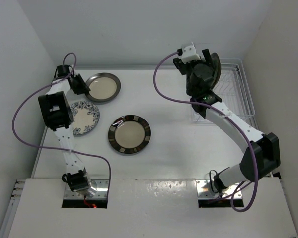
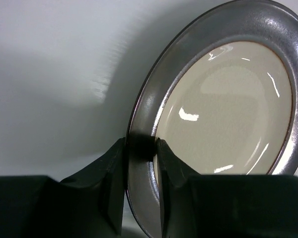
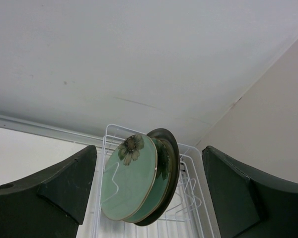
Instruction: Load the plates into the dish rack
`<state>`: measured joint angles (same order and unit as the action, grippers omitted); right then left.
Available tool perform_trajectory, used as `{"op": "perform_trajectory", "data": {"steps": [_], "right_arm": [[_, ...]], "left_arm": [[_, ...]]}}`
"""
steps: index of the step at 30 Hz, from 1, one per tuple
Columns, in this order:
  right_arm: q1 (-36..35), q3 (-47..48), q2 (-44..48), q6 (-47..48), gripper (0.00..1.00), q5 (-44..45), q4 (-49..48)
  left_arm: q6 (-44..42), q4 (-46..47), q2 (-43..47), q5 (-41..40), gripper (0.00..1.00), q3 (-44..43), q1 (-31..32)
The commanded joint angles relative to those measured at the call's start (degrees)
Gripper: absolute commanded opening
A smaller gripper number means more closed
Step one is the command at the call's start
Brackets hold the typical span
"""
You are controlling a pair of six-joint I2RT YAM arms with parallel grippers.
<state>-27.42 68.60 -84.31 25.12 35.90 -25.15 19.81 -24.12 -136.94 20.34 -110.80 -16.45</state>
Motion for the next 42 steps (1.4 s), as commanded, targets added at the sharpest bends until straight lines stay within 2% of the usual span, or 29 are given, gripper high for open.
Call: {"op": "perform_trajectory", "data": {"steps": [1, 7, 9, 14, 15, 16, 17, 18, 20, 21, 23, 25, 28, 35, 38, 42], "right_arm": [[-0.3, 0.8, 0.9, 1.3, 0.88, 1.4, -4.2], [-1.1, 1.0, 1.0, 0.3, 0.88, 0.5, -2.7], [-1.1, 2.0, 0.9, -3.4, 0.88, -2.9, 2.1], [0.4, 9.9, -1.2, -12.6, 0.88, -19.3, 21.9], [0.8, 11.0, -3.2, -14.8, 0.91, -26.9, 26.8], [0.9, 12.2, -4.0, -17.0, 0.93, -29.3, 31.5], [1.3, 15.7, -5.6, -19.8, 0.97, -35.6, 35.2], [1.5, 17.0, -7.7, -19.9, 1.0, -38.9, 38.1], [2.0, 20.1, -9.6, -27.5, 1.0, -43.4, 40.0], [2.5, 20.3, -11.0, -29.2, 1.0, -49.8, 40.0], [3.2, 19.2, -13.0, -36.0, 1.0, -55.1, 37.5], [4.3, 15.0, -13.4, -42.5, 1.0, -59.9, 29.8], [6.0, 10.8, -14.5, -48.1, 1.0, -61.8, 20.5], [10.3, 7.4, -16.5, -57.0, 0.99, -62.5, 16.5], [10.1, 6.3, -18.6, -57.7, 0.95, -67.5, 13.1], [9.9, 6.4, -21.3, -58.8, 0.92, -68.1, 12.5]], "left_arm": [[-1.0, -0.8, -0.1, 2.5, 0.0, 2.3, 0.9], [-1.0, 0.5, 4.8, 8.1, 0.0, 3.0, 1.4], [-1.0, 1.2, 6.9, 10.3, 0.0, 4.0, 2.1], [-3.2, 3.3, 15.3, 12.9, 0.0, 5.1, 6.6], [-3.7, 3.3, 16.3, 12.9, 0.0, 5.1, 7.3], [-3.7, 3.3, 17.3, 13.4, 0.0, 5.1, 8.4], [-4.4, 3.3, 19.0, 14.5, 0.0, 4.4, 9.0], [-5.0, 3.3, 19.8, 15.3, 0.0, 4.4, 9.5], [-5.0, 3.3, 21.0, 17.3, 0.0, 3.7, 10.8], [-5.0, 3.3, 21.5, 18.4, 0.0, 3.1, 10.8], [-5.0, 3.3, 22.3, 22.3, 0.0, 2.6, 12.3], [-3.6, 3.3, 23.0, 26.2, 0.0, 2.6, 12.8], [-3.6, 3.3, 24.5, 29.1, 0.0, 2.6, 13.4], [-1.4, 3.3, 27.7, 43.5, 0.0, 2.7, 13.9], [-0.8, 3.3, 29.2, 48.7, 0.0, 4.6, 15.1], [-2.2, 3.3, 31.2, 53.8, 0.0, 8.1, 17.1]]}}
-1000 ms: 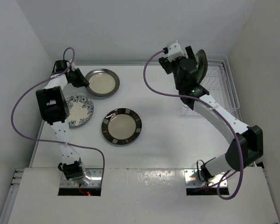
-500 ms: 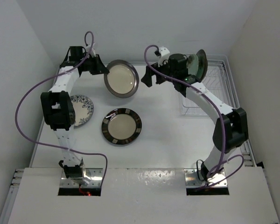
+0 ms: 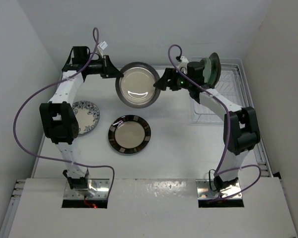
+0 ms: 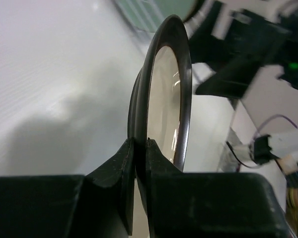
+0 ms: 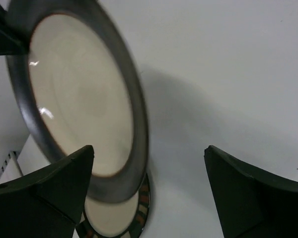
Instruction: Load the plates into the dish rack
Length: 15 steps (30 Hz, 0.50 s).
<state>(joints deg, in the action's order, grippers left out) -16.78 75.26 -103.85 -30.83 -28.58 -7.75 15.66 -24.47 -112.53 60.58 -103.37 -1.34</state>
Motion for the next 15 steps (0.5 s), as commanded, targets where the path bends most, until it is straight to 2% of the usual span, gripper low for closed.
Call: {"op": "perform_trajectory", "data": {"steps": [1, 6, 7, 8, 9, 12, 14, 15], "right_arm": [[-0.3, -0.6, -2.1, -3.5, 0.86, -5.1, -5.3], [-0.4, -2.2, -3.5, -9.7, 0.37, -9.3, -13.2], [-0.4, -2.7, -3.2, -9.9, 0.1, -9.7, -14.8], [-0.5, -3.4, -2.4, -10.6, 0.03, -9.4, -15.9], [-0.2, -4.0, -1.2, -11.1, 0.0, -8.8, -17.6], [0.1, -7.1, 3.1, -10.4, 0.0, -7.5, -20.6], [0.7, -8.0, 6.5, -8.7, 0.0, -6.3, -19.1], [0.5, -8.1, 7.6, -6.5, 0.0, -5.8, -18.4]], "left_arm": [[1.1, 3.6, 6.8, 14.4, 0.0, 1.2, 2.7], [0.0, 3.6, 8.1, 15.6, 0.0, 2.0, 4.0], [0.0, 3.6, 8.1, 15.6, 0.0, 2.0, 4.6], [0.0, 3.6, 8.1, 14.2, 0.0, 2.0, 4.6], [0.0, 3.6, 8.1, 13.4, 0.0, 2.0, 4.6], [0.0, 3.6, 8.1, 7.6, 0.0, 2.0, 4.6], [-0.9, 1.1, 7.6, 0.7, 0.18, 2.0, 4.6], [-2.5, -0.6, 7.0, -1.1, 0.43, 1.3, 4.6]]}}
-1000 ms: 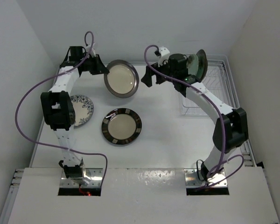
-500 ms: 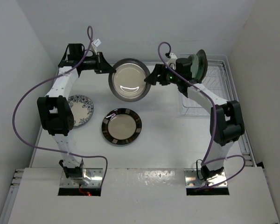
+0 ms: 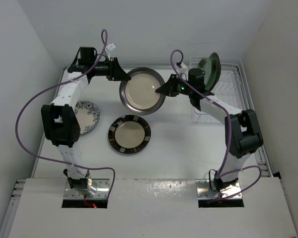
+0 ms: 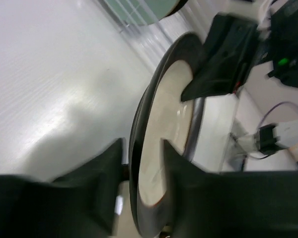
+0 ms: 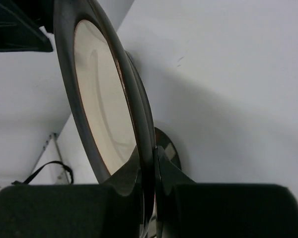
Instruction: Load the plates into the dish rack
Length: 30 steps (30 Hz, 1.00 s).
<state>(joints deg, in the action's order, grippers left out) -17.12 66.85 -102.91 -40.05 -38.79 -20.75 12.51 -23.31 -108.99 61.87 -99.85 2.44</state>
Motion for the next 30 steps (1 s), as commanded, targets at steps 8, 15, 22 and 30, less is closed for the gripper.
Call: {"op": "perform_trajectory", "data": {"steps": [8, 15, 22, 30], "right_arm": [[6.1, 4.8, 16.3, 8.7, 0.0, 13.5, 5.6], [14.2, 13.6, 23.0, 17.8, 0.0, 26.5, 15.7], [23.9, 20.3, 26.6, 28.9, 0.0, 47.4, 15.0], [26.6, 20.8, 21.9, 46.5, 0.0, 55.1, 10.5]], "left_arm": [[-6.4, -11.3, 2.9, -24.6, 0.88, -7.4, -0.2], [-6.4, -13.1, 2.4, -30.6, 0.88, -7.3, -8.7], [-7.0, -13.1, 4.2, -30.0, 0.88, -1.7, -11.6], [-8.1, -13.1, 5.4, -31.3, 0.88, -0.3, -11.6]]}}
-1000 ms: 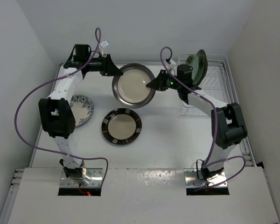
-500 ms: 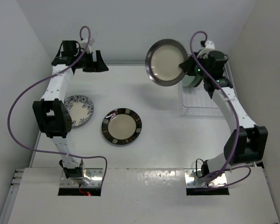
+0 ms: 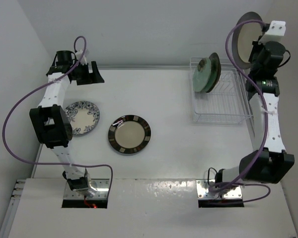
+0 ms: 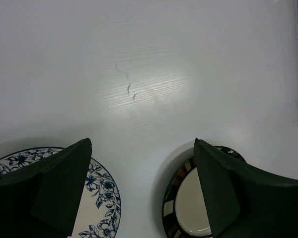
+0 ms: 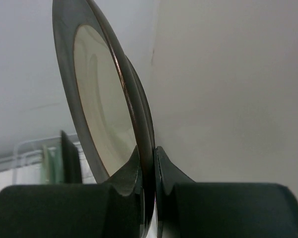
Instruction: Load the plates into the dish rack
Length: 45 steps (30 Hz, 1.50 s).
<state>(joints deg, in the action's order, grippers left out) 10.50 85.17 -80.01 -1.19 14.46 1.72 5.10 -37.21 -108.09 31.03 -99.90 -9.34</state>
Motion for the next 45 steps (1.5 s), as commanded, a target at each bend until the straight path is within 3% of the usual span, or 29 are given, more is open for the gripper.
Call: {"op": "perform_trajectory", "data": {"steps": [1, 9, 23, 32, 45], "right_arm": [[-1.1, 2.0, -2.3, 10.5, 0.0, 1.5, -12.6], [-1.4, 3.2, -11.3, 13.1, 0.0, -0.7, -13.1], [-6.3, 4.0, -22.7, 12.8, 0.0, 11.5, -16.3], [-6.5, 4.0, -23.4, 13.7, 0.0, 19.7, -20.7], [-6.2, 3.5, -23.4, 10.4, 0.0, 18.1, -19.4]], "left_arm": [[-1.2, 0.8, 4.5, -0.4, 0.88, 0.2, 0.2], [-2.4, 0.8, 6.2, -1.8, 0.88, 2.7, 0.2], [-3.4, 0.8, 6.8, -2.9, 0.88, 3.7, 0.2], [-3.4, 0.8, 6.8, -2.9, 0.88, 4.3, 0.2], [-4.0, 0.8, 6.2, -2.9, 0.88, 4.3, 0.2]]}}
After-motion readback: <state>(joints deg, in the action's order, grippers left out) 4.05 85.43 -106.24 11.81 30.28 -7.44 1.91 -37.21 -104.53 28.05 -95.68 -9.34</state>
